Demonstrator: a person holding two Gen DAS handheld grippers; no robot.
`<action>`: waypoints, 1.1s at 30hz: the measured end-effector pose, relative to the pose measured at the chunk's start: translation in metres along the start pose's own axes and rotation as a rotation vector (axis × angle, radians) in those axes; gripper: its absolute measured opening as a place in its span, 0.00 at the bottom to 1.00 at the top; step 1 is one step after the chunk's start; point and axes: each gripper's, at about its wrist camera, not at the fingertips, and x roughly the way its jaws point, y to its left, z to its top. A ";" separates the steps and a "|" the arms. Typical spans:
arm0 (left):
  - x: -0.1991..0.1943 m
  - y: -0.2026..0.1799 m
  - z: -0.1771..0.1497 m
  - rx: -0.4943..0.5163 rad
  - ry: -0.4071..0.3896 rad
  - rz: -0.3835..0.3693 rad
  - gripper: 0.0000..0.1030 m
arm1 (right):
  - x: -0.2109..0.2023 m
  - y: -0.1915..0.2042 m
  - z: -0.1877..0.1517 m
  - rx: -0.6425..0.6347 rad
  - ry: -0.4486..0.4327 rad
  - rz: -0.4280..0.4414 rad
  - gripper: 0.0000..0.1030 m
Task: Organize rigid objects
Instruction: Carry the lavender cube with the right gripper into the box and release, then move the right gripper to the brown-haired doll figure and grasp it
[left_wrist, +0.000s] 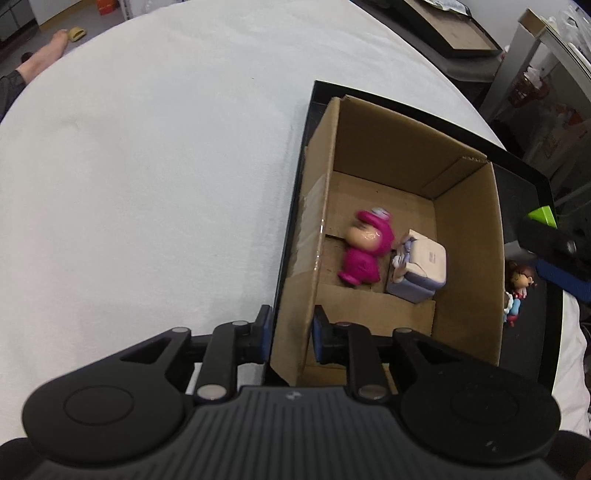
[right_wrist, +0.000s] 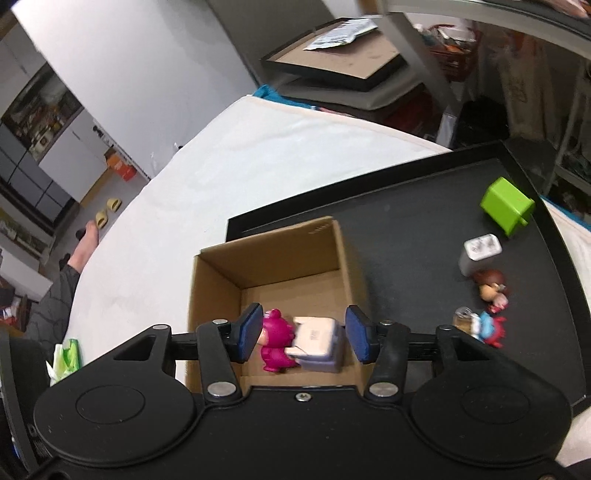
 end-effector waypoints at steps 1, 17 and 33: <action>-0.001 0.000 -0.001 -0.009 -0.003 0.009 0.24 | -0.002 -0.005 -0.001 0.005 -0.003 -0.005 0.48; -0.014 -0.016 -0.013 -0.021 -0.020 0.116 0.57 | -0.022 -0.086 -0.010 0.102 -0.041 -0.065 0.63; -0.012 -0.047 -0.016 0.041 -0.036 0.194 0.70 | 0.018 -0.141 -0.013 0.196 -0.015 -0.135 0.63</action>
